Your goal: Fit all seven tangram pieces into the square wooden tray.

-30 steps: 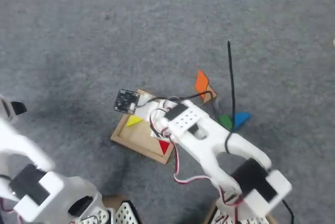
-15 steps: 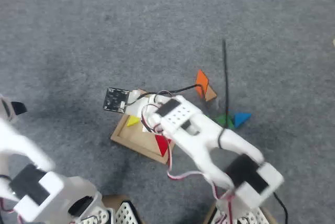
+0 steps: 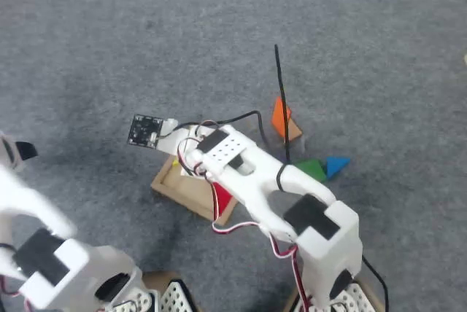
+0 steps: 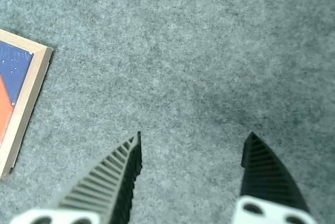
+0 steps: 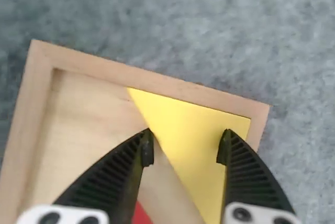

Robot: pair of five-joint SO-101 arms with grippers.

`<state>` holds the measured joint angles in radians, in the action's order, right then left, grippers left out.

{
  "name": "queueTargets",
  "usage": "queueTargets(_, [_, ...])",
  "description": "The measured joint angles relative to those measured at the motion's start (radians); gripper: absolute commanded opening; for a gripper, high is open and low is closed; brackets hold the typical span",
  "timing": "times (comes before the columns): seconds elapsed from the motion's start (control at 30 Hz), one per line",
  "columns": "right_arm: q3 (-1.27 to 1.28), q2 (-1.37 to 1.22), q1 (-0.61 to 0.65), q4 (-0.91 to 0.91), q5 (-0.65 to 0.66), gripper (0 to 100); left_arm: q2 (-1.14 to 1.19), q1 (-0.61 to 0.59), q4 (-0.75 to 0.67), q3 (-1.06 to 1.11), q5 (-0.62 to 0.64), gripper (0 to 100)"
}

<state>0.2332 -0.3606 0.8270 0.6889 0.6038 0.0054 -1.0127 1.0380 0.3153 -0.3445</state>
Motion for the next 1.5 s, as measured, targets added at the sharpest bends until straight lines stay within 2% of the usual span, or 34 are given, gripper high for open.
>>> queueTargets(0.4, [-0.017,0.037,-0.118,0.000,-0.074,19.9,0.000,0.000,0.000,0.000,0.000,30])
queueTargets(0.7, [-0.017,0.117,-0.235,-0.017,-0.081,19.9,0.000,0.000,0.000,0.000,0.000,30])
queueTargets(0.87, [0.029,0.115,-0.172,-0.017,-0.077,20.0,0.000,0.000,0.000,0.000,0.000,30])
queueTargets(1.03, [0.038,0.114,-0.069,-0.017,-0.009,19.9,0.000,0.000,0.000,0.000,0.000,30])
queueTargets(1.27, [0.035,0.018,-0.068,-0.017,0.127,19.9,0.000,0.000,0.000,0.000,-0.021,30])
queueTargets(1.5, [-0.043,-0.009,-0.075,0.035,0.153,19.9,0.000,0.000,0.000,0.000,-0.021,30])
